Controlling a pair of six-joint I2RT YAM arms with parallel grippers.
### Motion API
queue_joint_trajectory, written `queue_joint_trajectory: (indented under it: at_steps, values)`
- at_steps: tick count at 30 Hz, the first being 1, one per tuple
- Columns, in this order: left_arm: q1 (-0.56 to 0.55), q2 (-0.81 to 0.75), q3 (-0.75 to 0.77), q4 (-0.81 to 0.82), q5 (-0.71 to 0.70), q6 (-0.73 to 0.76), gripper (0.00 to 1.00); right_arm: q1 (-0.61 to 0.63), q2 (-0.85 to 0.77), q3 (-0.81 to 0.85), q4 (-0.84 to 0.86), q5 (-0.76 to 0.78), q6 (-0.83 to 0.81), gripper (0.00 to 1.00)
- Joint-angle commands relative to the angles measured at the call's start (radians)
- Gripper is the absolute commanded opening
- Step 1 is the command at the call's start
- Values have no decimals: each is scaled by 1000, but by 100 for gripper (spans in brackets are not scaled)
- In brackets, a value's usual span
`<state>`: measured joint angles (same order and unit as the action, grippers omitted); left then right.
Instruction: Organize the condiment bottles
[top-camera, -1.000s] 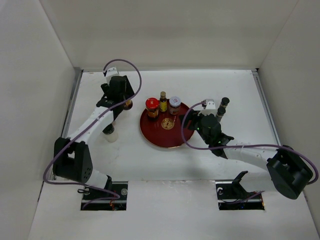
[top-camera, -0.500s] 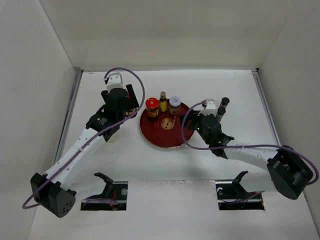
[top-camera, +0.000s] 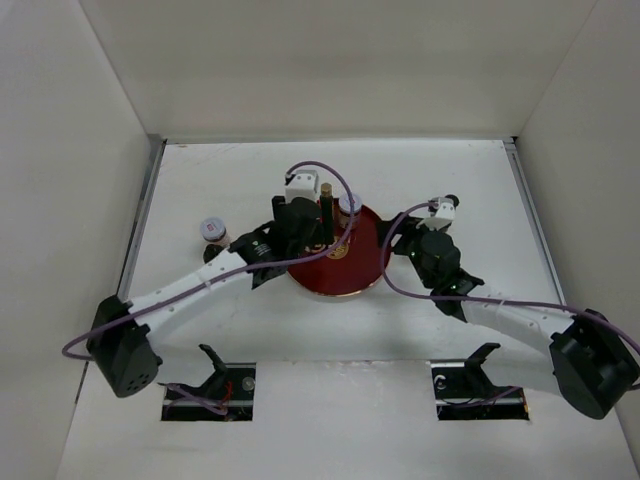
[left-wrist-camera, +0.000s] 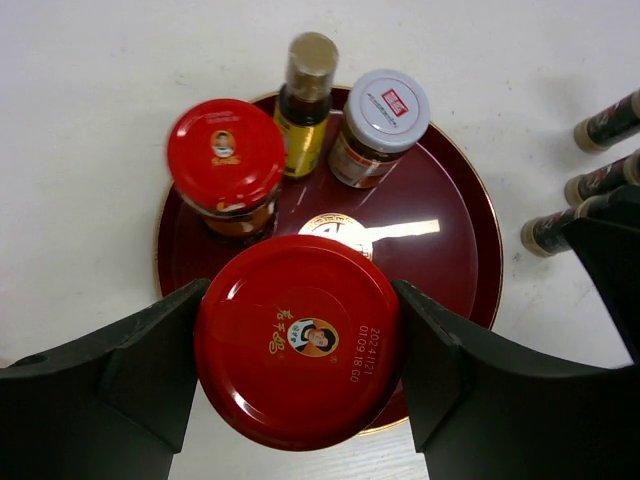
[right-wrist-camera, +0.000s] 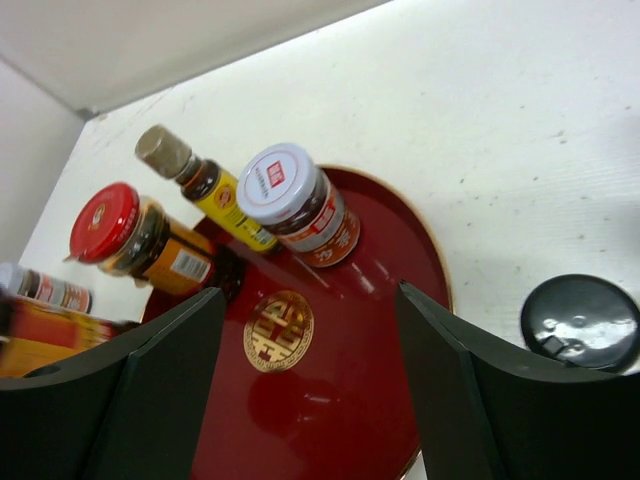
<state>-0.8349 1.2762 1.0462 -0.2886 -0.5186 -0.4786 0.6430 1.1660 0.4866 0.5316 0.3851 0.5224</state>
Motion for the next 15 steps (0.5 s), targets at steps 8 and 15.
queue_joint_trajectory:
  at_steps: [8,15]
  values:
    - [3,258,120,394,43,55,24,-27,-31,-14,42,28,36,76]
    - [38,385,140,473,45,78,24,-26,-32,-17,57,21,30,76]
